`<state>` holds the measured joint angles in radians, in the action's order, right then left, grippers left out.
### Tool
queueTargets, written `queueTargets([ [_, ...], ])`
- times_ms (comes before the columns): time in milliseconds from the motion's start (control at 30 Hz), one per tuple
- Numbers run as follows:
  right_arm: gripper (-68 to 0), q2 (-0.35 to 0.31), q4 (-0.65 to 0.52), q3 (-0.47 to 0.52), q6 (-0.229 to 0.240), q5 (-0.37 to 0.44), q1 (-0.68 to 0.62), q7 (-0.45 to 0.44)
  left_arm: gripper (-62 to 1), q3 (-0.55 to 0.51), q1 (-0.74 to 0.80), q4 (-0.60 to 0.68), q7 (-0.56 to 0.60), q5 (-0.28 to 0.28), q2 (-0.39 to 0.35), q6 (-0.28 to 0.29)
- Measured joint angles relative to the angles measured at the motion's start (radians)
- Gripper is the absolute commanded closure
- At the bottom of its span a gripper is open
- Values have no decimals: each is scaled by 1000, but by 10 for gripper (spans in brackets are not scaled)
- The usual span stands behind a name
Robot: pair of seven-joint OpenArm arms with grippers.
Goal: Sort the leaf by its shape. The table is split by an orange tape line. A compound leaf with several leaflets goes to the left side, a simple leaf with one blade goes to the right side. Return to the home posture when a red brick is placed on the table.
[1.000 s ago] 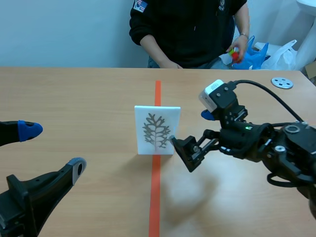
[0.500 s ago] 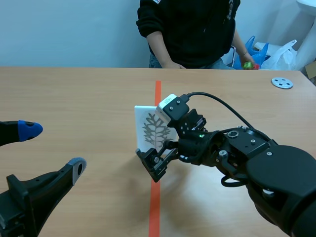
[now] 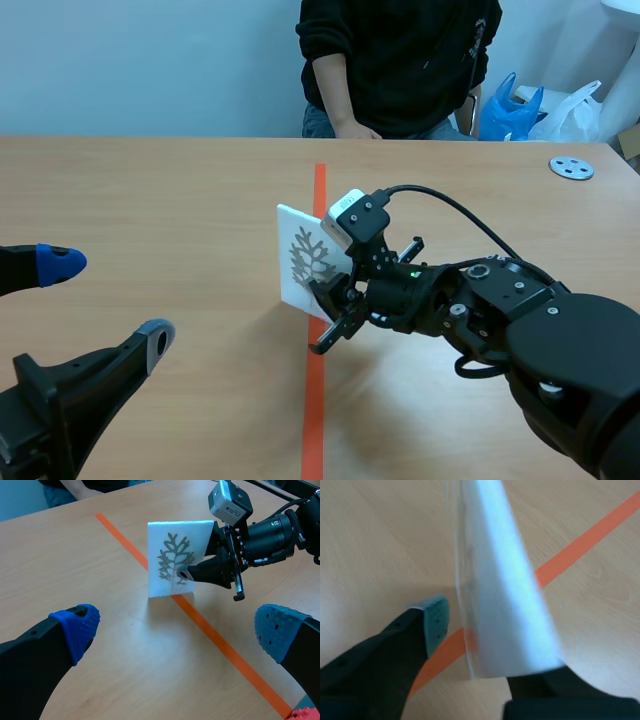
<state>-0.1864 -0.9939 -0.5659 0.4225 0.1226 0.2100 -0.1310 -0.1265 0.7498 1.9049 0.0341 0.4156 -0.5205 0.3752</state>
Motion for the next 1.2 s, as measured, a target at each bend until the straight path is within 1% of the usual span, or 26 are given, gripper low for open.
queueTargets([
  [133,-57,0,0,0,0,0,0,0,-623,0,0,0,0,0,0,0],
  [267,-15,0,-1,0,0,0,0,0,-623,0,0,0,0,0,0,0],
  [467,-15,-1,-19,13,0,0,-2,2,-623,0,0,0,0,0,0,0],
  [600,-15,-23,-114,71,4,1,-19,13,-623,0,0,0,0,0,0,0],
  [667,-15,-46,-188,116,15,5,-37,29,-623,0,0,0,0,0,0,0],
  [733,-15,-75,-259,166,19,53,-63,45,-623,0,0,0,0,0,0,0],
  [800,-15,-103,-323,220,19,103,-95,83,-623,0,0,0,0,0,0,0],
  [867,-15,-127,-374,280,20,167,-134,111,-623,0,0,0,0,0,0,0],
  [967,-15,-150,-431,392,20,244,-193,166,-623,0,0,0,0,0,0,0],
  [1067,-15,-159,-454,525,19,314,-234,206,-623,0,0,0,0,0,0,0],
  [1100,-15,-160,-454,567,15,332,-242,211,-623,0,0,0,0,0,0,0],
  [1133,-15,-160,-454,607,1,340,-247,222,-623,0,0,0,0,0,0,0],
  [1200,-15,-161,-451,673,-39,351,-250,243,-623,0,0,0,0,0,0,0],
])
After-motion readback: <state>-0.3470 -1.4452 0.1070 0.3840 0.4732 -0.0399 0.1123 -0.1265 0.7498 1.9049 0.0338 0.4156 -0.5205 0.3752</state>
